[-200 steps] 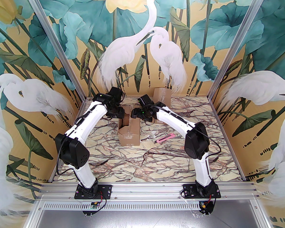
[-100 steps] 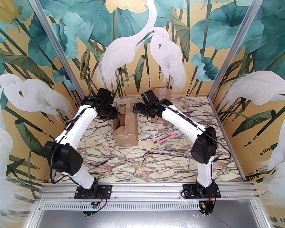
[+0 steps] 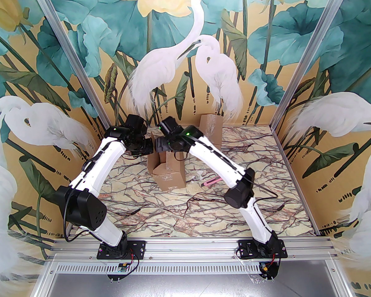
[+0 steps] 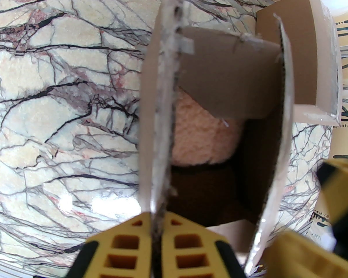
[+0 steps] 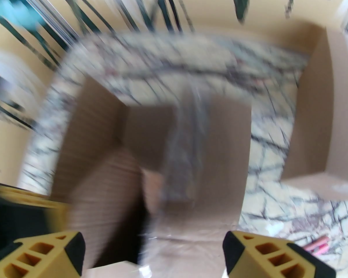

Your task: Unpack the express box

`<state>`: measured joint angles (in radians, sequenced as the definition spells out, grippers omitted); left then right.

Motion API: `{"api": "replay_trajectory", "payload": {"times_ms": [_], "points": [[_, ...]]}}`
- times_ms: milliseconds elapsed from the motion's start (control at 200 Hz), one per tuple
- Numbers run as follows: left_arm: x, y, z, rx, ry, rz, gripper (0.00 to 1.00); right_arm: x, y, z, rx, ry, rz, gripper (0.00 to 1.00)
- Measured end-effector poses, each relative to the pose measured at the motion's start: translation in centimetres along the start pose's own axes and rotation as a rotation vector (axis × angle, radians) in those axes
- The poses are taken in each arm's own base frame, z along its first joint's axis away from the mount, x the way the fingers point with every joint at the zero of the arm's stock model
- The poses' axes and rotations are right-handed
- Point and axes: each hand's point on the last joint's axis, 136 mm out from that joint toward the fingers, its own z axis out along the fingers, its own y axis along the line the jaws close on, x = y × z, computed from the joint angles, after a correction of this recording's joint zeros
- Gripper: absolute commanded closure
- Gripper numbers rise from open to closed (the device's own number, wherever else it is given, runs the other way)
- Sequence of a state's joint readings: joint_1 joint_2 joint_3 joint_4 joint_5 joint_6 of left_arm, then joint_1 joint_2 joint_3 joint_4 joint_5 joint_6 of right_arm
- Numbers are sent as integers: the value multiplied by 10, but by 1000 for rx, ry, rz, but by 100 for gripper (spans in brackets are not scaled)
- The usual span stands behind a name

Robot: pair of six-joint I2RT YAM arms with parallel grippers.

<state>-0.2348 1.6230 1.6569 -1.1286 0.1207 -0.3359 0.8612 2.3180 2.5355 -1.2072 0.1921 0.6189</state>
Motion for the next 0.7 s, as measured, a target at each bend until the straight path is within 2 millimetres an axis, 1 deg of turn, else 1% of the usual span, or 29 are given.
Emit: {"api": "replay_trajectory", "payload": {"times_ms": [60, 125, 325, 335, 350, 485, 585, 650, 695], "points": [[0, -1, -3, 4, -5, -7, 92, 8, -10, 7, 53, 28, -22, 17], [1, 0, -6, 7, -10, -12, 92, 12, -18, 7, 94, 38, -40, 17], [1, -1, -7, 7, -14, -14, 94, 4, -25, -5, 158, -11, -89, 17], [1, -1, -7, 6, -14, -14, 95, 4, -26, -5, 160, -12, -92, 20], [1, 0, -7, 5, -15, -14, 95, 4, -26, -6, 164, -13, -95, 21], [1, 3, -7, -14, -19, -6, 97, 1, -33, -12, 166, -14, -92, 24], [2, 8, -7, -35, -20, 8, 98, 4, -50, -20, 155, 12, -52, 31], [2, 7, -8, -34, -22, 18, 98, 4, -63, -26, 138, 21, -9, 36], [2, 6, -9, -27, -24, 23, 99, 2, -69, -30, 114, 18, 19, 38]]}}
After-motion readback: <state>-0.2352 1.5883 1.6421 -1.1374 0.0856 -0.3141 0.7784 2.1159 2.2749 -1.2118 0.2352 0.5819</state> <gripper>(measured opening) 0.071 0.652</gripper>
